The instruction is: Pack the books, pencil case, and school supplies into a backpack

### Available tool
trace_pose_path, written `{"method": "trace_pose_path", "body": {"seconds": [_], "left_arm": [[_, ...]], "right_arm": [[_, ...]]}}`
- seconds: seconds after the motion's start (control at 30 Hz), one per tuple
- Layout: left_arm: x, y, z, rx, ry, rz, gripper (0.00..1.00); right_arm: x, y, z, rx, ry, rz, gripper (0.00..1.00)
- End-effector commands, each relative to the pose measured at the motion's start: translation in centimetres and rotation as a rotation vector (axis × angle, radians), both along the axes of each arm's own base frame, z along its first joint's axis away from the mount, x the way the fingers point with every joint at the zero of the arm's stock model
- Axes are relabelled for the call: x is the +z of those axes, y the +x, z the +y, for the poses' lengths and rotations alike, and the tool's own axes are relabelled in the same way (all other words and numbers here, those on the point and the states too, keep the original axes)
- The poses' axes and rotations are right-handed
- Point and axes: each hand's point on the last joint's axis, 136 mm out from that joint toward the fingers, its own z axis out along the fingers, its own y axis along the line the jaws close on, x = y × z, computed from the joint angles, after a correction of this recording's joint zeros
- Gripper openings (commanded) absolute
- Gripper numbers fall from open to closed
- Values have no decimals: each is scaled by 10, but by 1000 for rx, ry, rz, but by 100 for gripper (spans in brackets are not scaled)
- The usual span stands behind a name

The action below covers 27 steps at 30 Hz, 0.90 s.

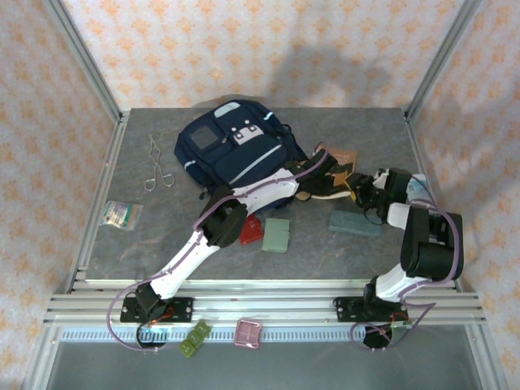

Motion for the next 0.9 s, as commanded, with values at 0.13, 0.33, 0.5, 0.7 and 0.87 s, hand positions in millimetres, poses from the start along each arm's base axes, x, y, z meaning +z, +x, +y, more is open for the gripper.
{"method": "trace_pose_path", "body": {"seconds": [0.13, 0.33, 0.5, 0.7, 0.87], "left_arm": [[-41, -27, -3, -56, 40, 108, 9], [-2, -24, -5, -43, -28, 56, 15], [55, -17, -3, -23, -115, -38, 21], [125, -6, 15, 30, -255, -109, 45], [199, 4, 50, 102, -471, -194, 60]], "right_arm": [[-3, 5, 27, 69, -4, 13, 32], [13, 11, -3, -70, -151, -4, 14], [19, 13, -18, -136, -220, -3, 0], [49, 16, -18, -131, -238, -77, 0], [123, 14, -13, -101, -273, -255, 0]]}}
